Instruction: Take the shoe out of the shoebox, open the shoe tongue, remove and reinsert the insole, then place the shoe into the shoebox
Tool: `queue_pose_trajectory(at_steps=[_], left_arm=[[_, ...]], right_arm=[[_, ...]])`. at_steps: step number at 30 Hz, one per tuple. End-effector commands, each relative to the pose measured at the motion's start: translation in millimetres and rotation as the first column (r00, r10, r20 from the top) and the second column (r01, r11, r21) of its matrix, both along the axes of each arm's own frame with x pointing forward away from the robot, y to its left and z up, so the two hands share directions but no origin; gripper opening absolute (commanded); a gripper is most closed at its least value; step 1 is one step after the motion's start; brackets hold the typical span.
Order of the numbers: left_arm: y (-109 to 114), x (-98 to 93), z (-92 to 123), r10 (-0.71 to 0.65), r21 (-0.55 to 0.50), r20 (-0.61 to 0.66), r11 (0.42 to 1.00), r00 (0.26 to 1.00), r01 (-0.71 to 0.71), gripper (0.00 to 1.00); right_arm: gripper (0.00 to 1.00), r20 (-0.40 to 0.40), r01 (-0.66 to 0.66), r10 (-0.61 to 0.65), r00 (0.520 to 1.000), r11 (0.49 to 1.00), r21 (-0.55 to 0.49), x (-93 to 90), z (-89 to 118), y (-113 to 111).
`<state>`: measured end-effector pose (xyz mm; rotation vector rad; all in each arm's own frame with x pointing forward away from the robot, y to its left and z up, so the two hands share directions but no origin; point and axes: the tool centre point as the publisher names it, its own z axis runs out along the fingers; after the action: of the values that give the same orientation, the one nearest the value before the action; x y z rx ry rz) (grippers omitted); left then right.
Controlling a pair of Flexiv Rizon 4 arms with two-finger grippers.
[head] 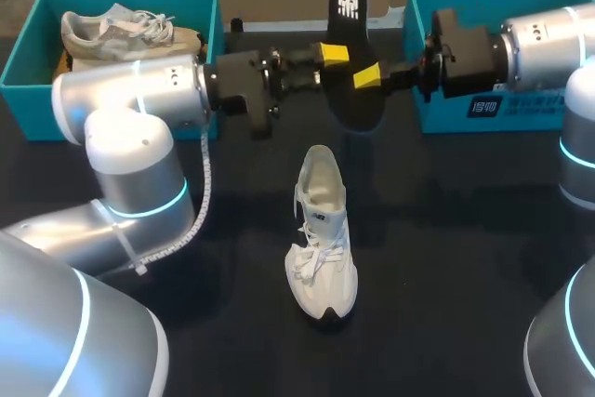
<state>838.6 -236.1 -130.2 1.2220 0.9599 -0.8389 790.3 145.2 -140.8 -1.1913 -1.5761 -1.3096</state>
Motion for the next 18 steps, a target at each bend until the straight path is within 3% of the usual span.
queue_pose_trajectory(at_steps=[1, 8, 12, 18], left_arm=[[21, -3.4, -5, 0.037, 0.017, -0.041, 0.999, 0.999, -0.036, 1.0], [48, 3.3, -17, 0.102, 0.039, -0.092, 0.994, 0.991, -0.099, 1.0], [59, 5.4, -20, 0.132, 0.053, -0.12, 0.991, 0.984, -0.126, 1.0], [66, 7.5, -23, 0.145, 0.086, -0.138, 0.987, 0.98, -0.134, 1.0]], right_arm=[[0.0, 0.028, 0.01, -0.01, 1.0, 1.0, 0.002, 0.5, 1, -4], [0.0, 0.051, 0.026, -0.026, 0.998, 1.0, 0.015, 3.8, 1, -10], [0.0, 0.131, 0.002, -0.01, 0.991, 0.998, 0.057, 4.8, 5, -10], [0.0, 0.133, -0.019, 0.008, 0.991, 0.996, 0.083, 6.7, 7, -8]])
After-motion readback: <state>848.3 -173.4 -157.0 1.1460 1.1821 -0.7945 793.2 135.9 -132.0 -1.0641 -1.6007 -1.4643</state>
